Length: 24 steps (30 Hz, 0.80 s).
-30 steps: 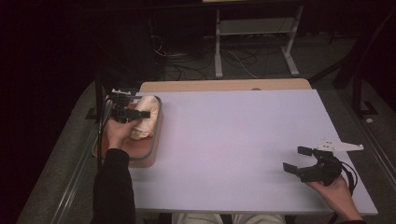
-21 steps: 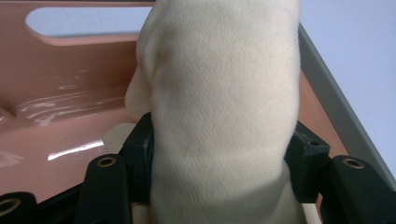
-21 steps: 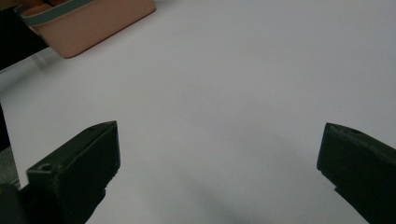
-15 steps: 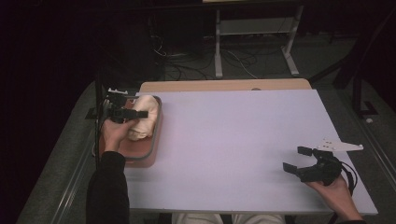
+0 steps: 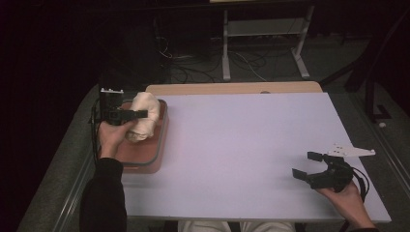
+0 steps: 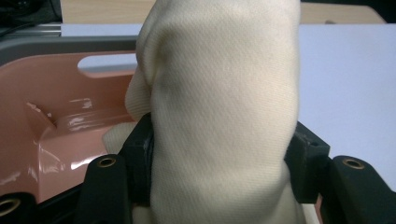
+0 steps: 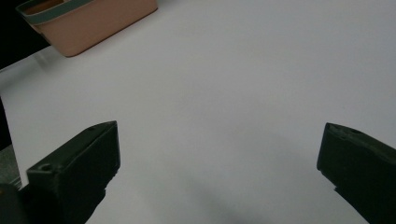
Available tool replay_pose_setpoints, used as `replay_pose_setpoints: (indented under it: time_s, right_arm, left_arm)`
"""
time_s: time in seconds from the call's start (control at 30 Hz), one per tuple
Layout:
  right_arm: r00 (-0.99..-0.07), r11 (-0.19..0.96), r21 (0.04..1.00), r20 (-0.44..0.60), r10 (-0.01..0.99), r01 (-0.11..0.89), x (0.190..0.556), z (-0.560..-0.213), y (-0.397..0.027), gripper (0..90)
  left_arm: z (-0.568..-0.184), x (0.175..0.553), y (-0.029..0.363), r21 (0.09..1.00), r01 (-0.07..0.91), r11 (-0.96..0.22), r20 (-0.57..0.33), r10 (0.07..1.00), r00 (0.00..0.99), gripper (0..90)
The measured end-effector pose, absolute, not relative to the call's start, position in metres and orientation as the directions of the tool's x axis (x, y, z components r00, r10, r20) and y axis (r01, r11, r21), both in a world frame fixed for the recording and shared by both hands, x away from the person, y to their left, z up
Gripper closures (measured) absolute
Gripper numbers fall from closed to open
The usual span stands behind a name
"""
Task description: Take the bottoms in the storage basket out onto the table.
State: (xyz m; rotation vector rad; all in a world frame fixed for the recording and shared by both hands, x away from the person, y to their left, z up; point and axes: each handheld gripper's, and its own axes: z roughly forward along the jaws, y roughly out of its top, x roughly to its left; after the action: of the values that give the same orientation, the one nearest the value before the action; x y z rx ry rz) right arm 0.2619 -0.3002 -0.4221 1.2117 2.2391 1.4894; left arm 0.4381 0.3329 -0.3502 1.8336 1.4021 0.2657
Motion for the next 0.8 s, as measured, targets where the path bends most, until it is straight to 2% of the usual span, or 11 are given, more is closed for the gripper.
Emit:
replay_pose_setpoints:
  time_s: [0.5,0.8]
  right_arm:
    - [-0.650,0.160,0.840,0.266,0.711,0.519,0.262,-0.422,-0.299,0.0]
    - [-0.654,0.158,0.842,0.268,0.707,0.515,0.262,-0.421,-0.299,0.0]
  left_arm:
    - [-0.323,0.431,0.330,0.713,0.698,-0.066,-0.297,0.873,0.387,39.5]
    - [-0.294,0.426,0.323,0.737,0.669,-0.098,-0.260,0.873,0.414,39.5]
